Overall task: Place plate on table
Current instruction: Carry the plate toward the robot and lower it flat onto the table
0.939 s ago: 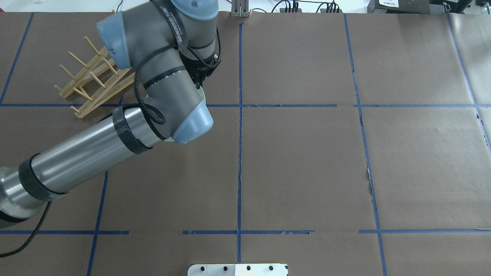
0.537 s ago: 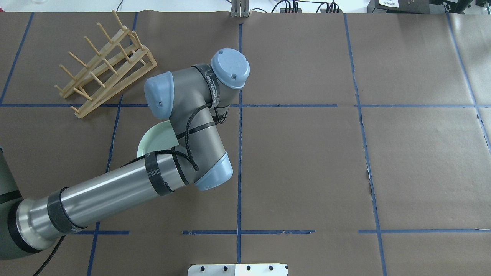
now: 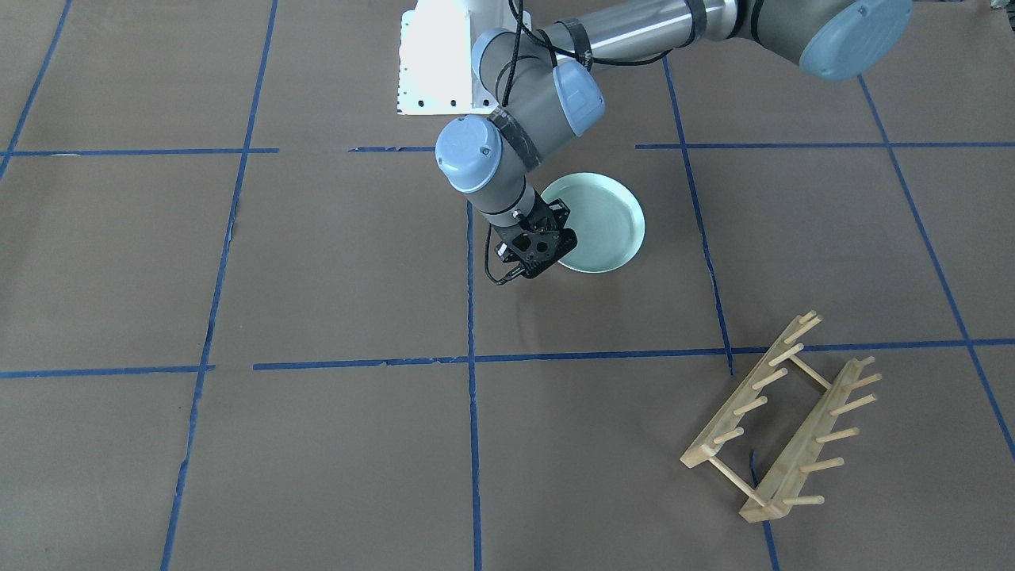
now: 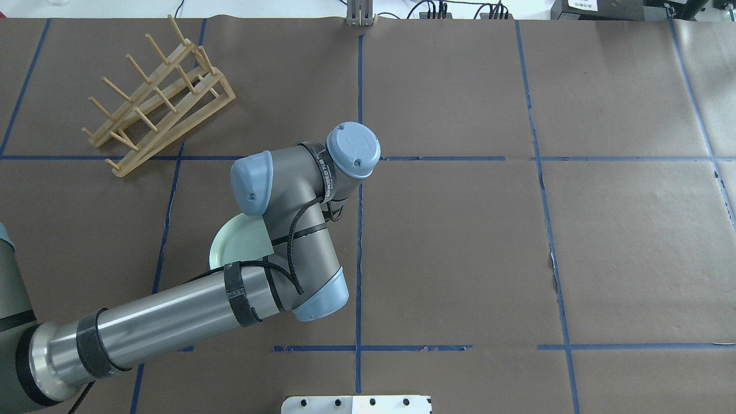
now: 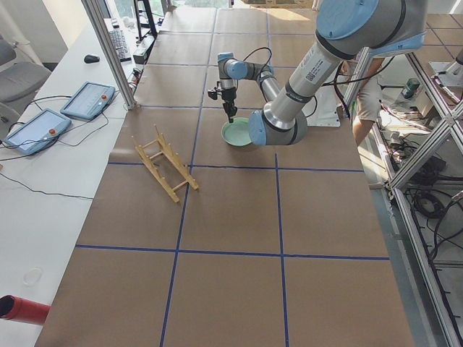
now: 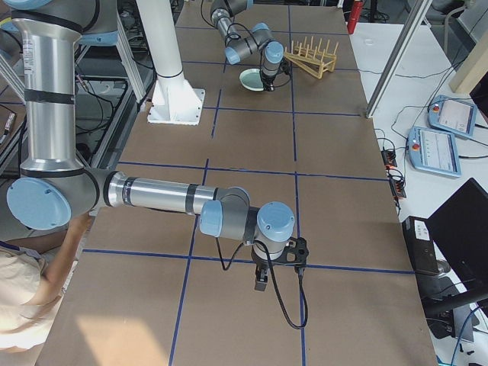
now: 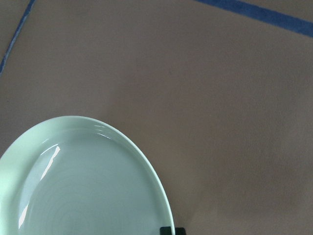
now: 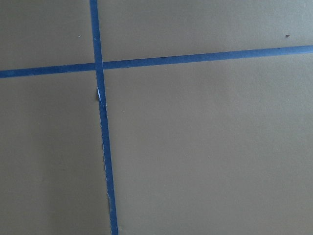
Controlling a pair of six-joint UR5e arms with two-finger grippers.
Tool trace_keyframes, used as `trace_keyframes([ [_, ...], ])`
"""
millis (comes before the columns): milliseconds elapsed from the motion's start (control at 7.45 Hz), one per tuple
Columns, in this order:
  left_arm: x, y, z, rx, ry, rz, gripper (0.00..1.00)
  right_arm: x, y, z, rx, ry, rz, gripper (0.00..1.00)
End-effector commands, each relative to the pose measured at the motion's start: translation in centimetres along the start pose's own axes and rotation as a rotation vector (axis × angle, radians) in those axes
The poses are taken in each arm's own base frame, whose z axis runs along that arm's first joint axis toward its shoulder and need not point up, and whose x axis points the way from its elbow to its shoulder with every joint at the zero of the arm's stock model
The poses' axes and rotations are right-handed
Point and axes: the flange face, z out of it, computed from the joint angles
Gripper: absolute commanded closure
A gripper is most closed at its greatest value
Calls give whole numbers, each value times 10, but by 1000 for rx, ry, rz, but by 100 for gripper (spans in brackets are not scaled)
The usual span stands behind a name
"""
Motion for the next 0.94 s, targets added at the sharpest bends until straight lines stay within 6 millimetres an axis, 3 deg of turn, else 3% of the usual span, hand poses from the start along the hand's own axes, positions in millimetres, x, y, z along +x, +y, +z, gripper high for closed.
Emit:
trace_keyframes([
  [0,0,1,0,7,32,13,17,0,0,0,0,0,0,0],
  [134,-7,1,-7,13,64,23,0,0,0,0,0,0,0,0],
  [268,-36,-13,-38,27,149,41,0,0,0,0,0,0,0,0],
  [402,-79,-40,-80,59,250,140,0,0,0,0,0,0,0,0],
  [671,-157,-136,-145,156,357,251,0,0,0,0,0,0,0,0],
  [805,-211,-203,-153,153,366,363,0,0,0,0,0,0,0,0],
])
